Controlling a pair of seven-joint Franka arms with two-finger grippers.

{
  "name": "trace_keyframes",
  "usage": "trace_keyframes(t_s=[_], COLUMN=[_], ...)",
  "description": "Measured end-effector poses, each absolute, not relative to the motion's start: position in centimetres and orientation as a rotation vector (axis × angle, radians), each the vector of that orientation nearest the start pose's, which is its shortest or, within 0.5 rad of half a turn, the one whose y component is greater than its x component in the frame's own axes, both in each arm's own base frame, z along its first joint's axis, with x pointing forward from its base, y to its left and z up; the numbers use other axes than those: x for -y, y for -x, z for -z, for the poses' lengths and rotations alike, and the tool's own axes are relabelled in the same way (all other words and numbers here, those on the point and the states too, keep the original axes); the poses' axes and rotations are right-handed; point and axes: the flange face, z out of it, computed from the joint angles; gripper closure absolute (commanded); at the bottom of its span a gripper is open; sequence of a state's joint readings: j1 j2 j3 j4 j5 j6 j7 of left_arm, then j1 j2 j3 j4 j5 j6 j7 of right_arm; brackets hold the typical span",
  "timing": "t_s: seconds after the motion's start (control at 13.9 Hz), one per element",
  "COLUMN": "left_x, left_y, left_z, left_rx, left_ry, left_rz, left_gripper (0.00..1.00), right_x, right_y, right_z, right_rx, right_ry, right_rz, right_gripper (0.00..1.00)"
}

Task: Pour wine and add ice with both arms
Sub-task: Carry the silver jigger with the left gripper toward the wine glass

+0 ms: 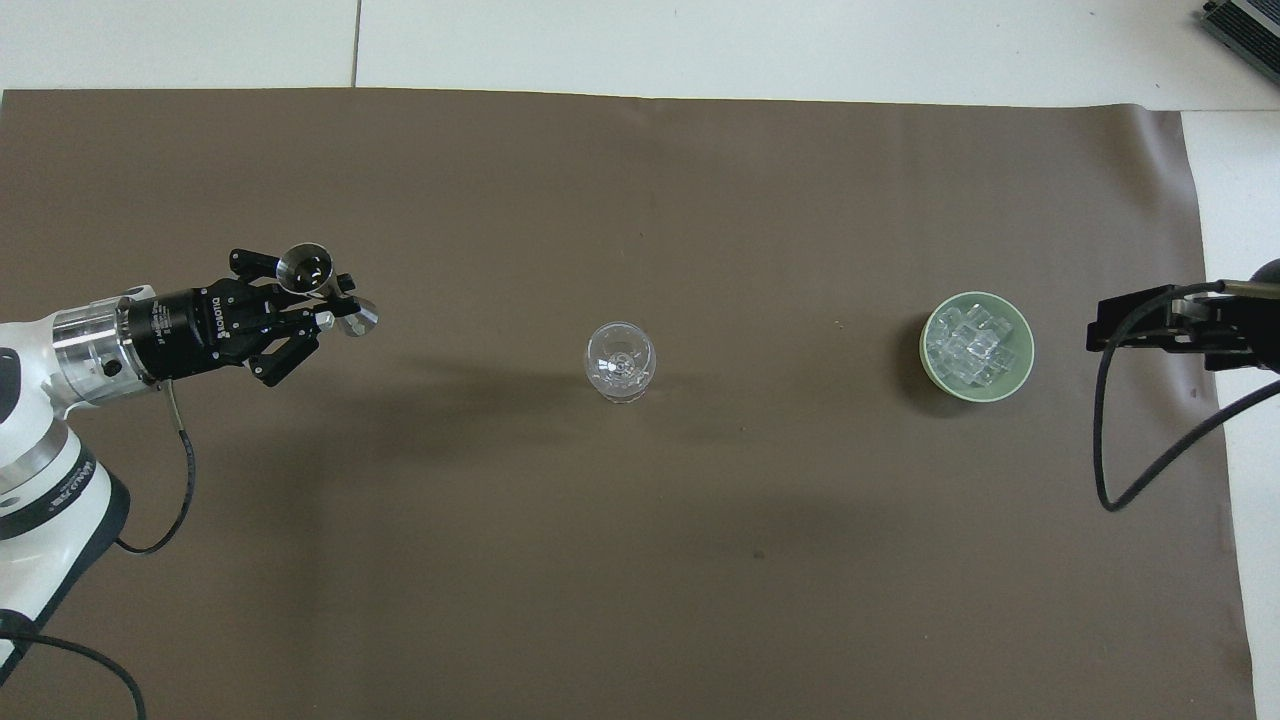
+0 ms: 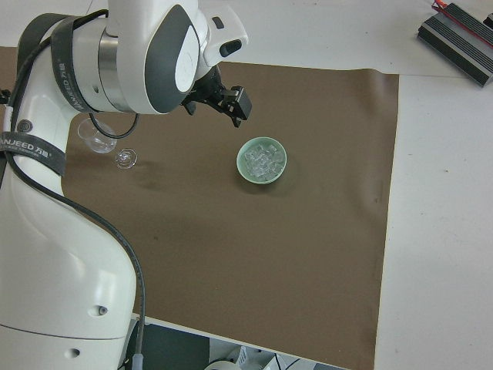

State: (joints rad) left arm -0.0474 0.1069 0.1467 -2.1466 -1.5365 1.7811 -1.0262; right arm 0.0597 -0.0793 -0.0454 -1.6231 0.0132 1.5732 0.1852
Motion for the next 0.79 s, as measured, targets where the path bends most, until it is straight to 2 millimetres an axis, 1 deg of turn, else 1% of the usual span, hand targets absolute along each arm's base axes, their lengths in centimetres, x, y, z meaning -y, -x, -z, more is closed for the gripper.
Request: trace_keyframes(t_s=[0.22,0.79], left_x=[7.0,15.6], left_y=[-55.2,-53.9], left_z=[-40.6,-44.5], left_rx=[-1.526,-1.509], left_ry=[-1.126,-1.236], left_rz=[0.999,0.917], left_gripper=[1.0,1.0], right_x=[-0.8,-0.8], right_y=[-53.0,-53.0], right_z=[-64.3,-64.3], right_rx=[-0.266,-0.266], right_ry=[3.11,3.11], right_rz=[0.043,0.043], right_gripper=[0.0,0.0])
